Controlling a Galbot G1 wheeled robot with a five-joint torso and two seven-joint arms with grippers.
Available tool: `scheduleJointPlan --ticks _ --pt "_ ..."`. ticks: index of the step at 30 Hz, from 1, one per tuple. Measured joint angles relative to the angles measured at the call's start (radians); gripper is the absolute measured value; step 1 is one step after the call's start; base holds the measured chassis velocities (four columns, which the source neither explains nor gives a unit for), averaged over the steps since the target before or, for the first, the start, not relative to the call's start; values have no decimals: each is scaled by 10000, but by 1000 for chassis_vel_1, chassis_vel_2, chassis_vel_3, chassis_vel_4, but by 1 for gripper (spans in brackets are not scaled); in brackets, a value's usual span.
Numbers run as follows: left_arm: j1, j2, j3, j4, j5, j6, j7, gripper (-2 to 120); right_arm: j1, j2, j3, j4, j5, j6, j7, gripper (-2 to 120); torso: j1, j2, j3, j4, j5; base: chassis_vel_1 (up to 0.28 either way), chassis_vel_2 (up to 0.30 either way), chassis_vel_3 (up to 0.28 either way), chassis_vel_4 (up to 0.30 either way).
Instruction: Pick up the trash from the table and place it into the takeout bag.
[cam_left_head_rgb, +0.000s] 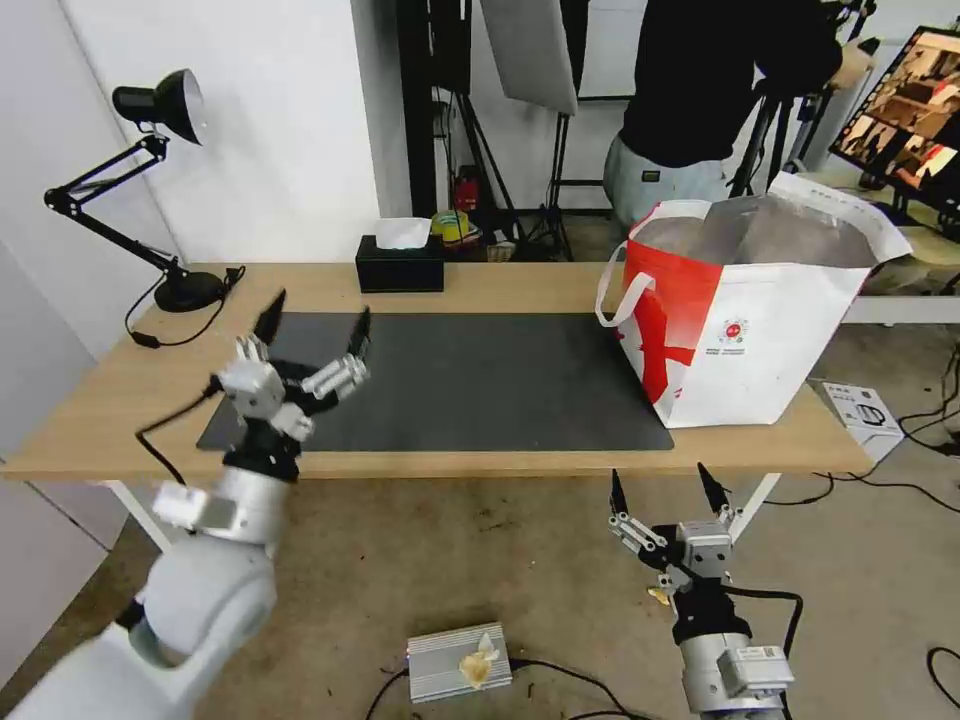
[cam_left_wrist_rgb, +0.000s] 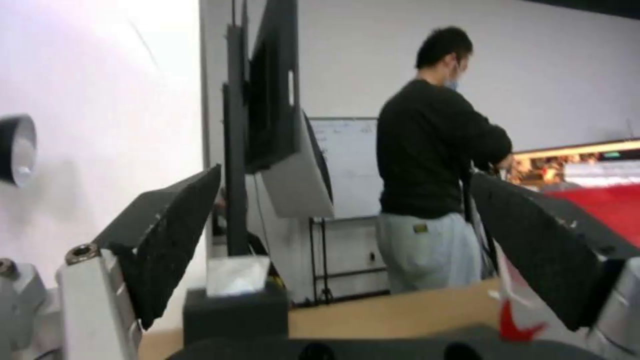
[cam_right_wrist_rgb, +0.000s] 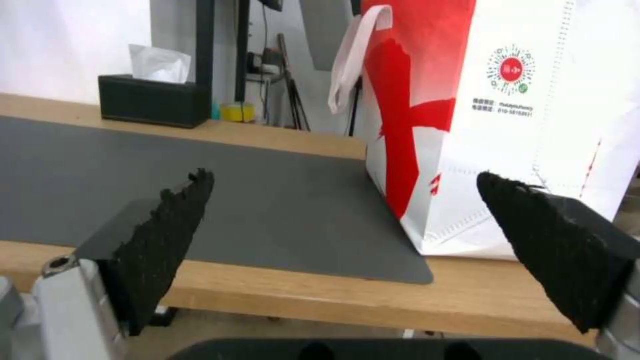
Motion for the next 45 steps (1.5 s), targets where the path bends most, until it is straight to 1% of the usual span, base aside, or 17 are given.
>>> scheduleJointPlan --ticks 3,4,6,10,12,14,18,20,27,36,45 --pt "280 -120 -46 -13 254 -21 179 100 0 0 0 0 0 0 0 100 1 0 0 0 1 0 0 0 0" --pt "496 -214 -123 8 367 -55 359 100 0 0 0 0 0 0 0 100 0 0 0 -2 1 0 0 0 0" --pt "646 -269 -178 23 431 -78 406 100 0 0 0 0 0 0 0 100 0 0 0 -2 1 0 0 0 0" --pt "1587 -594 -452 50 1049 -345 646 100 0 0 0 0 0 0 0 100 0 0 0 0 0 0 0 0 0" --pt "1702 -636 -460 56 1143 -399 665 100 0 0 0 0 0 0 0 100 0 0 0 1 0 0 0 0 0" --pt "2023 -852 -441 92 1540 -594 680 100 0 0 0 0 0 0 1 100 0 0 0 1 0 0 0 0 0" --pt "2267 -1155 -340 281 2025 -873 627 100 0 0 0 1 0 0 0 100 0 0 0 0 0 0 0 0 0" --pt "2409 -1251 -291 377 2254 -944 452 100 0 0 0 0 0 0 0 100 0 0 1 0 0 0 0 0 0" --pt "2908 -1476 -228 627 2574 -1289 384 100 0 0 0 0 0 0 0 100 1 0 1 0 0 0 0 0 0" --pt "3659 -1468 -242 877 2958 -1770 262 100 0 0 0 0 0 0 0 100 1 0 0 0 -1 0 0 0 0" --pt "3914 -1650 -207 1079 3026 -1943 55 100 0 0 0 0 0 0 0 100 1 0 0 0 0 0 0 0 0"
